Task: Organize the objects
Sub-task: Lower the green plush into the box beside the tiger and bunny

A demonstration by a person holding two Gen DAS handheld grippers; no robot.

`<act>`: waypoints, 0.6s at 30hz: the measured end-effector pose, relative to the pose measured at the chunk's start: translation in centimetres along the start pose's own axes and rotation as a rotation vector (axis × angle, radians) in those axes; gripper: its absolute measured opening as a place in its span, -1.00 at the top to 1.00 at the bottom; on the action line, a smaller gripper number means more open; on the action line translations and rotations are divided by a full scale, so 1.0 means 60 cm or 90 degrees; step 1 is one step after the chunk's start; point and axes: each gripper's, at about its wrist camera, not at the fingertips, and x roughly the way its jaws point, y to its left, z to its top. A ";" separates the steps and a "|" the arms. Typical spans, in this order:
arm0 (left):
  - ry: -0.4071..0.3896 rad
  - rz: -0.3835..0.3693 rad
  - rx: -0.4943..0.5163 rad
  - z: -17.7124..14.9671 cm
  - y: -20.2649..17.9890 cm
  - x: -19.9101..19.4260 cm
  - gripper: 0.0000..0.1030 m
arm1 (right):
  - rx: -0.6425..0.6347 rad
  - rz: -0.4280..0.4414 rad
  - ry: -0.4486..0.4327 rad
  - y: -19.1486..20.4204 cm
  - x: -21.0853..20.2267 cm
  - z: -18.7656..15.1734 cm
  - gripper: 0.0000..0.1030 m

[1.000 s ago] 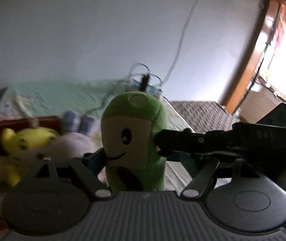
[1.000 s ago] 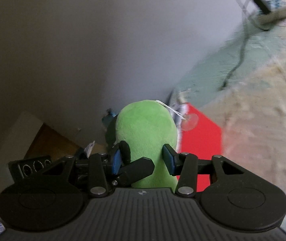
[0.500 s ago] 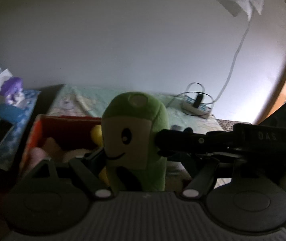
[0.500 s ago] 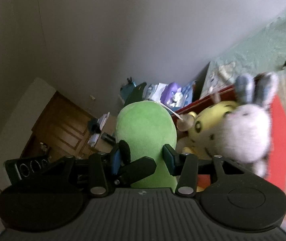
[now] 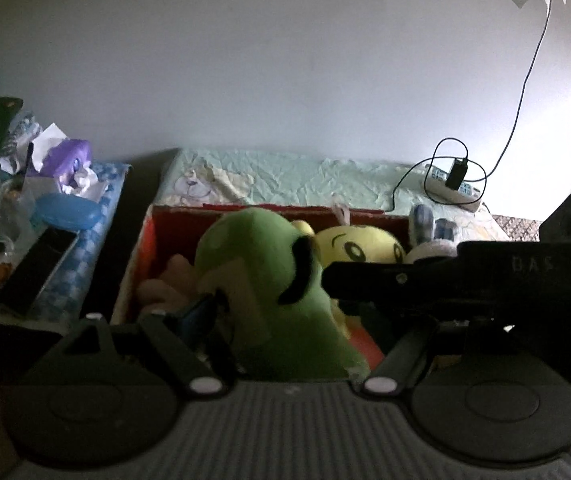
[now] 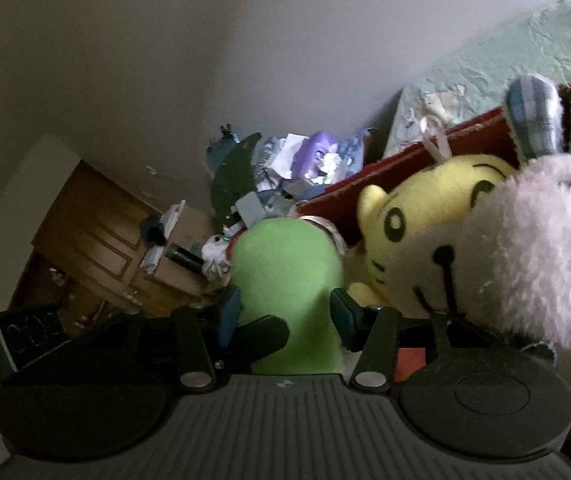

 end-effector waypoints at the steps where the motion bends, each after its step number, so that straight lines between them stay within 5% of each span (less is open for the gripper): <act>1: 0.003 -0.001 0.003 -0.001 0.001 0.004 -0.52 | 0.001 -0.010 0.000 -0.003 0.001 0.001 0.06; 18: -0.004 -0.011 0.072 0.005 -0.030 0.036 -0.69 | 0.028 0.002 -0.004 -0.029 -0.008 0.007 0.26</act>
